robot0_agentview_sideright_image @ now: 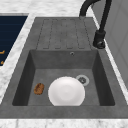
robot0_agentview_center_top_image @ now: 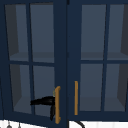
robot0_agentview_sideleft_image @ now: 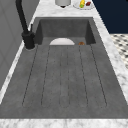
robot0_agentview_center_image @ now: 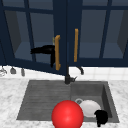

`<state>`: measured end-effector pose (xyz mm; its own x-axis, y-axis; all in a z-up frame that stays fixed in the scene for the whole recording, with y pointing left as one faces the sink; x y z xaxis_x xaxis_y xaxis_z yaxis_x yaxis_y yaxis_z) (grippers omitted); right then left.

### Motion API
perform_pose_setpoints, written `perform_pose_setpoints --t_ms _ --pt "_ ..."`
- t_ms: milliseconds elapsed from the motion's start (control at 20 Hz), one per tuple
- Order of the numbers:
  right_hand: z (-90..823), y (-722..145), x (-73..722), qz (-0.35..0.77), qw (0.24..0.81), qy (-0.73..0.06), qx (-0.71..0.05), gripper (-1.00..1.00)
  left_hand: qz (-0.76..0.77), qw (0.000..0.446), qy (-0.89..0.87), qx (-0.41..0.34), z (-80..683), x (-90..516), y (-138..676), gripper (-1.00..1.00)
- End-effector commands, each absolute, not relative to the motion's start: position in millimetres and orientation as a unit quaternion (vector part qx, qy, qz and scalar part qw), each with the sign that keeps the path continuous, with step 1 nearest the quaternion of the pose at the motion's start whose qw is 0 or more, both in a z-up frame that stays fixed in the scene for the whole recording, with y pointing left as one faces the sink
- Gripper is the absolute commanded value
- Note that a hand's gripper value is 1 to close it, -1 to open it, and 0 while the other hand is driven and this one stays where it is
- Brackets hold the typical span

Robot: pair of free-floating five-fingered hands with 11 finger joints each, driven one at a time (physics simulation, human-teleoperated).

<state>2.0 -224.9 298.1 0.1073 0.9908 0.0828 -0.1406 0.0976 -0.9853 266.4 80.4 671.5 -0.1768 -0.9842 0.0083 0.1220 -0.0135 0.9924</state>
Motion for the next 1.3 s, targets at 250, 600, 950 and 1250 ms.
perform_pose_setpoints --t_ms 250,600,950,1250 --pt "298.1 -224.9 2.0 0.486 0.582 -0.458 -0.464 0.0 -0.559 0.501 -0.492 0.441 665.3 319.2 45.0 -1.0" --pt "298.1 -224.9 2.0 0.486 0.582 -0.458 -0.464 0.0 -0.537 0.525 -0.468 0.466 664.6 363.2 38.7 -1.0" --pt "298.1 -224.9 2.0 0.486 0.582 -0.458 -0.464 0.0 -0.516 0.544 -0.45 0.485 664.0 401.7 39.0 -1.0" --pt "298.1 -224.9 2.0 0.486 0.582 -0.458 -0.464 0.0 -0.497 0.555 -0.447 0.496 668.4 350.8 75.6 -1.0"
